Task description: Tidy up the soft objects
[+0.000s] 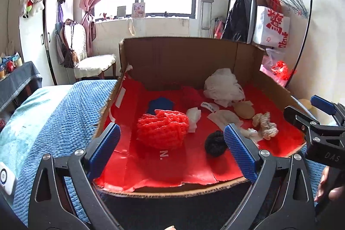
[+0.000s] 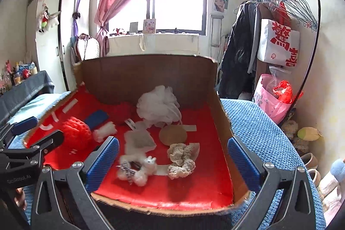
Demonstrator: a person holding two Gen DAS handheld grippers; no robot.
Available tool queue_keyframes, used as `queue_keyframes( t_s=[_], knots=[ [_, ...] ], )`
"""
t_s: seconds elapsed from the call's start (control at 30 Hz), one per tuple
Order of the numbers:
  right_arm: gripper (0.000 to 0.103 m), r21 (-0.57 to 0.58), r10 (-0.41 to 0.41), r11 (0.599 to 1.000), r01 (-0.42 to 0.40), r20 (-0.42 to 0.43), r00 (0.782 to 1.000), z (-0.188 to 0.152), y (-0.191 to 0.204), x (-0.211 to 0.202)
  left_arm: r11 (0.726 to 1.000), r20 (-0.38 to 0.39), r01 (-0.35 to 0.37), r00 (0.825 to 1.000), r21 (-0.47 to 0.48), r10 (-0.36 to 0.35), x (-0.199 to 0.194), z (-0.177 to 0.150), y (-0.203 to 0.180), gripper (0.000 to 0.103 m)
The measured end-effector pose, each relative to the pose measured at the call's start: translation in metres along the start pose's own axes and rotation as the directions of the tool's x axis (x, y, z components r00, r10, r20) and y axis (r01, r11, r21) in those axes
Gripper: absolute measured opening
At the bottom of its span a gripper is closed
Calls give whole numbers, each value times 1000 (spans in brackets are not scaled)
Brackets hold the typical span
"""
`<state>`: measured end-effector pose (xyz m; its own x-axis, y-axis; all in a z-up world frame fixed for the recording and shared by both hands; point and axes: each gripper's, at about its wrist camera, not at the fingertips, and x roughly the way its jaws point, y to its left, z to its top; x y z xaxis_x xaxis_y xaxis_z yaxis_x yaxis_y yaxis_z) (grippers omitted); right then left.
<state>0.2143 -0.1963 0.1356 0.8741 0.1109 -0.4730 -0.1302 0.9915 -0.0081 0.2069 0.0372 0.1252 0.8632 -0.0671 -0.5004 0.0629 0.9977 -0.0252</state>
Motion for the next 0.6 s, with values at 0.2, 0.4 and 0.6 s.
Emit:
queue_keyframes(
  t_s=[0.2,0.4,0.6],
  knots=[
    [103,-36,0,999,-1,-13,1000,-8,7,-39,1000,-5,2,1000,18,-2,-39,-4,-1,98],
    [103,4,34,999,-33,-145,989,-42,3,-44,998,-126,56,990,-18,-58,-47,-40,-5,98],
    [103,28,14,1000,-6,-287,958,-80,-3,-28,999,-276,37,960,-36,-45,-31,-81,-10,98]
  ],
)
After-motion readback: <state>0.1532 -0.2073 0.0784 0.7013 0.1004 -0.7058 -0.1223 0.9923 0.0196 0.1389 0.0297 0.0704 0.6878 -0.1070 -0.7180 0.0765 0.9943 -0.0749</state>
